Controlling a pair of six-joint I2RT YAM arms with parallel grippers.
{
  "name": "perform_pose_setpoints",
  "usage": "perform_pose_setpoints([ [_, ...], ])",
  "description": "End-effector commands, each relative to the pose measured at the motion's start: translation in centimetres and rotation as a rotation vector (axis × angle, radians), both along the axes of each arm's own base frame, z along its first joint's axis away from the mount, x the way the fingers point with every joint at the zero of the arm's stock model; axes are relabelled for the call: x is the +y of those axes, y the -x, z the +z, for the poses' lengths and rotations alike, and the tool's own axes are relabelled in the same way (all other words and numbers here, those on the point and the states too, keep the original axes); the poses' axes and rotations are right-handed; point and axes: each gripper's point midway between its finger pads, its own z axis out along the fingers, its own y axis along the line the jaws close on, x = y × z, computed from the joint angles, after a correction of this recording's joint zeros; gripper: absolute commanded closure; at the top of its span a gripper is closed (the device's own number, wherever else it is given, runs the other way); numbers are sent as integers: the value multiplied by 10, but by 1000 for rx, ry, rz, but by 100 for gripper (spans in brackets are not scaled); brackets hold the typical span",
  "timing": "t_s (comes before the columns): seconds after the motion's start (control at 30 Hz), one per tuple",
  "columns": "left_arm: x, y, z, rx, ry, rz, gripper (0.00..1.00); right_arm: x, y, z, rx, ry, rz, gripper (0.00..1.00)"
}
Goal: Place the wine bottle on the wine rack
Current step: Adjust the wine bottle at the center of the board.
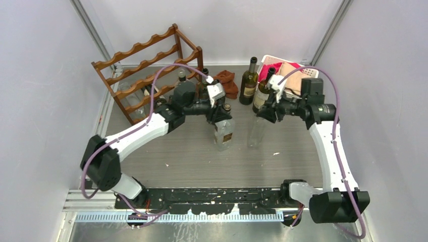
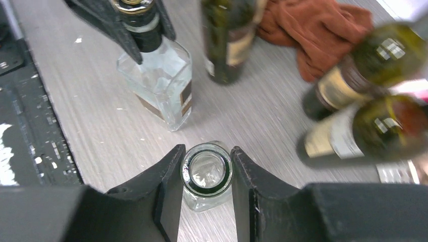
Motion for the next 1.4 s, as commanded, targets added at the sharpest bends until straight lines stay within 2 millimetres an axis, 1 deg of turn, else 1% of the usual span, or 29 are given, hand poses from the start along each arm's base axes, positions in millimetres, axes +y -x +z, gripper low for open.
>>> perform_pose_setpoints([
  [0.0,-42,-33,84,-201,194,51,100,-46,-25,25,-72,-15,-175,98],
  [0.13,-71,-54,96,-231,218,75,100,-95,-58,26,-90,3,-365,98],
  [0.17,-78,-58,104,-247,230,79,100,-106,-64,28,-95,-1,-403,98],
  [0.23,-90,-64,103,-250,223,79,100,-128,-77,31,-100,-5,-473,98],
  [0.3,-99,-72,99,-253,208,90,100,-144,-87,32,-98,-7,-520,97],
  [0.4,-107,-84,92,-240,197,126,100,-159,-98,31,-98,-1,-558,97],
  [0.47,-109,-90,89,-232,190,155,100,-162,-103,29,-105,2,-562,95],
  [0.57,-110,-96,83,-220,180,173,100,-160,-105,26,-92,-9,-548,91],
  [0.6,-111,-96,82,-219,179,175,95,-159,-105,24,-84,-12,-543,90],
  [0.63,-111,-97,81,-216,178,178,87,-159,-104,22,-75,-14,-542,88],
  [0.8,-111,-96,78,-196,174,178,59,-157,-100,15,-50,-14,-537,65],
  [0.97,-108,-98,87,-197,185,203,43,-157,-100,19,-46,-17,-542,45],
  [1.07,-106,-101,93,-195,190,224,38,-157,-100,24,-53,-21,-547,36],
  [1.13,-105,-101,100,-186,195,234,36,-157,-101,28,-61,-23,-548,31],
  [1.2,-103,-98,115,-177,226,237,35,-157,-101,38,-85,-23,-549,25],
  [1.3,-94,-92,145,-170,268,261,32,-156,-101,59,-137,-22,-540,14],
  [1.37,-84,-88,166,-178,287,284,30,-154,-100,75,-179,-24,-529,8],
])
